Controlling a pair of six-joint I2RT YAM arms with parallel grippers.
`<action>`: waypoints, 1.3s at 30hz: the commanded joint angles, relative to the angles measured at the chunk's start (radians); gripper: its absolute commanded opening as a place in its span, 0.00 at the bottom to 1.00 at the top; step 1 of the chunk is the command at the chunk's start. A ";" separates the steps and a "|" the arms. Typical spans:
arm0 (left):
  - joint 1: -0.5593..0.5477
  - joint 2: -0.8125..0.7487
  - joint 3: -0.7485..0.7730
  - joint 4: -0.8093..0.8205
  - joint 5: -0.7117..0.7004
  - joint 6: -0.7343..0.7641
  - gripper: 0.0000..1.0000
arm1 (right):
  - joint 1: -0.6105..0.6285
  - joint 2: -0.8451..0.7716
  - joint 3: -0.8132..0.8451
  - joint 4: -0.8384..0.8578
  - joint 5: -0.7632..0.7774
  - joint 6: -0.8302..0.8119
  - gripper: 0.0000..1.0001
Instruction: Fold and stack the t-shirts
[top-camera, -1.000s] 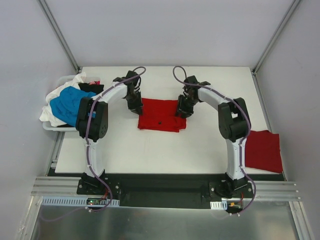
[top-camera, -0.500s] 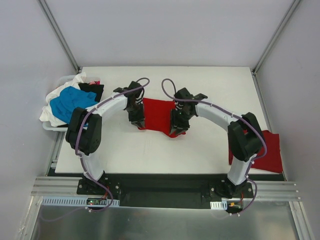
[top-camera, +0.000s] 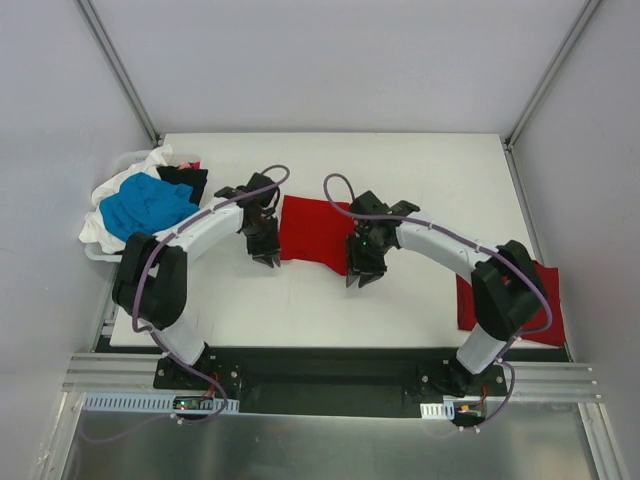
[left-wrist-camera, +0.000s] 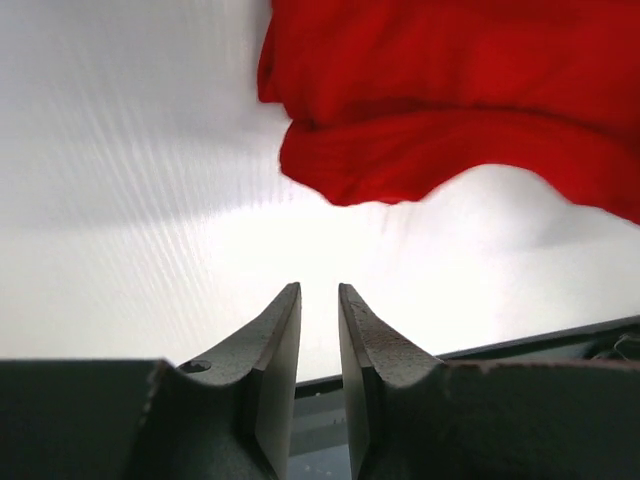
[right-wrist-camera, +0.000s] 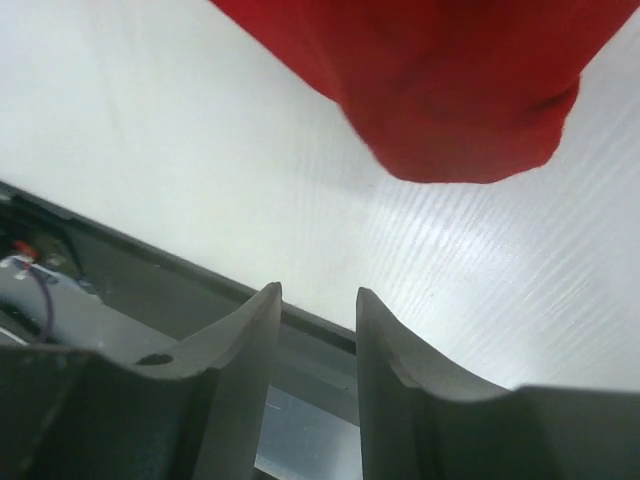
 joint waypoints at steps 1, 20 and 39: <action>0.008 -0.047 0.187 -0.074 -0.082 0.011 0.23 | -0.055 -0.067 0.130 -0.067 0.024 -0.003 0.42; 0.183 0.393 0.548 -0.133 0.079 0.080 0.77 | -0.348 0.140 0.141 0.044 -0.157 -0.161 0.99; 0.180 0.328 0.535 -0.076 0.056 0.077 0.74 | -0.408 0.167 0.288 0.041 -0.092 -0.128 0.81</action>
